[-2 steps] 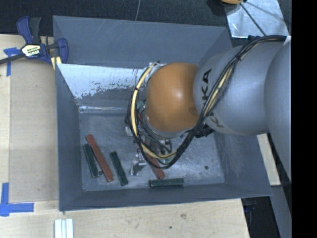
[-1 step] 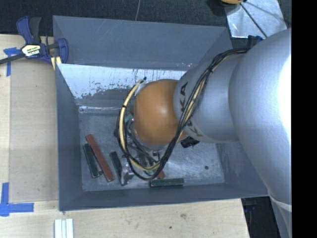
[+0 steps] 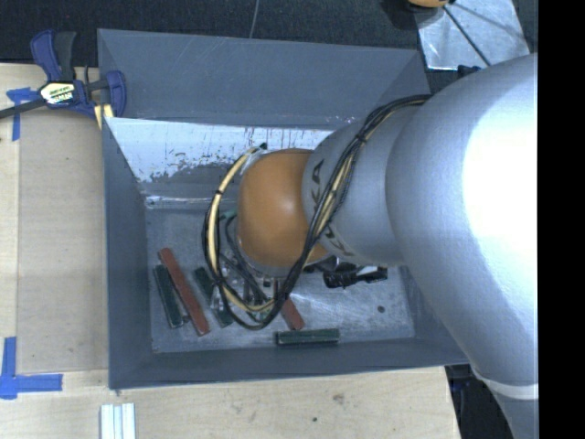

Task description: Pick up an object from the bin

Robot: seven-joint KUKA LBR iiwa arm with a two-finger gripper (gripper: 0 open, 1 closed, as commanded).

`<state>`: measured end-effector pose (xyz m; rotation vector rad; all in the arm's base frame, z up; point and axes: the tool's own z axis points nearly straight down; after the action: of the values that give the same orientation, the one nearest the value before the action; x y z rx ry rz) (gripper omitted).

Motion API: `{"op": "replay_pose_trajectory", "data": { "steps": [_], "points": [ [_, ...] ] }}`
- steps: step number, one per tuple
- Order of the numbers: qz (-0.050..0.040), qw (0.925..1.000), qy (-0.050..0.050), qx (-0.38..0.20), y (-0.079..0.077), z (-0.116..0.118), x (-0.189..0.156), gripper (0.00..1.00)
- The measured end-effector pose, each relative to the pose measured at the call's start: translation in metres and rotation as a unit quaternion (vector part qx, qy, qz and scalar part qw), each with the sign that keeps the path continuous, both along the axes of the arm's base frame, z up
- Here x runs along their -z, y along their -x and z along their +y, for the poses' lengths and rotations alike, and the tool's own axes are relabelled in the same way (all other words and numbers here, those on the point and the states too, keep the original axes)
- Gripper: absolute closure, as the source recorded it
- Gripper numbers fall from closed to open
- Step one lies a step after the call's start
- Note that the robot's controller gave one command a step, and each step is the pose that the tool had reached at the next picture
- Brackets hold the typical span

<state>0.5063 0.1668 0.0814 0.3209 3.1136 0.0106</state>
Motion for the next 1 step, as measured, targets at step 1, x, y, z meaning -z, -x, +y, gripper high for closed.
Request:
{"op": "replay_pose_trajectory", "data": {
  "steps": [1],
  "points": [
    [0.0000, 1.0000, 0.000, 0.000, 0.0000, 0.0000, 0.0000, 1.00]
  ]
}}
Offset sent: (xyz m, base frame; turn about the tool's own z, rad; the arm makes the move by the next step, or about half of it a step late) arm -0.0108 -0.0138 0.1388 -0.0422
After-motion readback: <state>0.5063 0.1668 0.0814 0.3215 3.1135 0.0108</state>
